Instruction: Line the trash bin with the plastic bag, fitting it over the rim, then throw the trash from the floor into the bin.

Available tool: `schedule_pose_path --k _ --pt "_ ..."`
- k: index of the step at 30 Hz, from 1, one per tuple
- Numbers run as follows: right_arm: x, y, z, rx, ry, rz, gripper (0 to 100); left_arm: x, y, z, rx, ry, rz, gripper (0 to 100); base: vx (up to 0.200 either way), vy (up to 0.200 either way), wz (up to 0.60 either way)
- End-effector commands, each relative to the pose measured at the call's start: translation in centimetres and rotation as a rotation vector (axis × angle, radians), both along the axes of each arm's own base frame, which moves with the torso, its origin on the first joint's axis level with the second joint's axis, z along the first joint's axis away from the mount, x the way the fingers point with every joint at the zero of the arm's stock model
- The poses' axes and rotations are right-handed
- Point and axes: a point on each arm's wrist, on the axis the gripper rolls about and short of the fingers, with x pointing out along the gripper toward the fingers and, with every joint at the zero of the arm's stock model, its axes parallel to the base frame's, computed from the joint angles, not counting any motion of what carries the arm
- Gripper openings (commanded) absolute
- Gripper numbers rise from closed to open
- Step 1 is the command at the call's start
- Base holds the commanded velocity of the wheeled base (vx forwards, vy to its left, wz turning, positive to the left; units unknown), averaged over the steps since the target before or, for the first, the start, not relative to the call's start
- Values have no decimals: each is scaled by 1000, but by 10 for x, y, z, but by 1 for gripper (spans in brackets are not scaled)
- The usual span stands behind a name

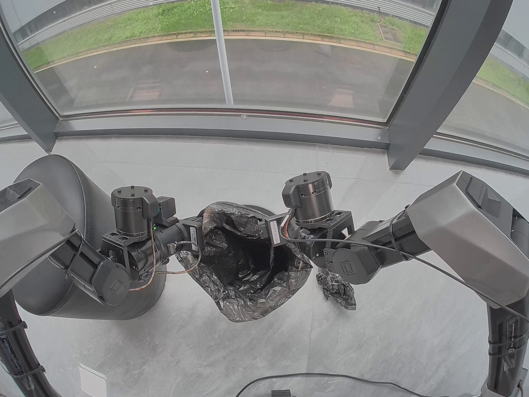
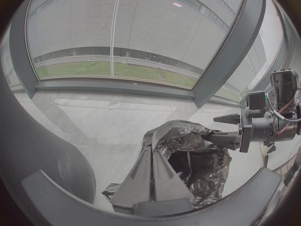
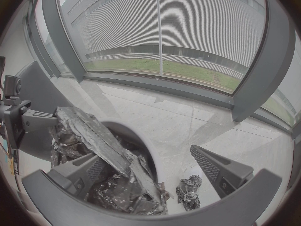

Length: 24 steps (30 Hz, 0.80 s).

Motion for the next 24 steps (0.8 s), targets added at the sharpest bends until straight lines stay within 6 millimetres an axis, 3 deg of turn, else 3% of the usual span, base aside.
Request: schedule_pose_path --k 1,8,24 --pt "6 -3 -5 -8 -3 -29 100 5 -2 -3 1 -14 16 0 0 0 0" --pt "9 -9 5 4 -25 -46 100 12 -3 -18 30 -57 37 0 0 0 0" --pt "21 -6 15 39 -68 -59 100 29 -2 -30 27 -80 55 0 0 0 0"
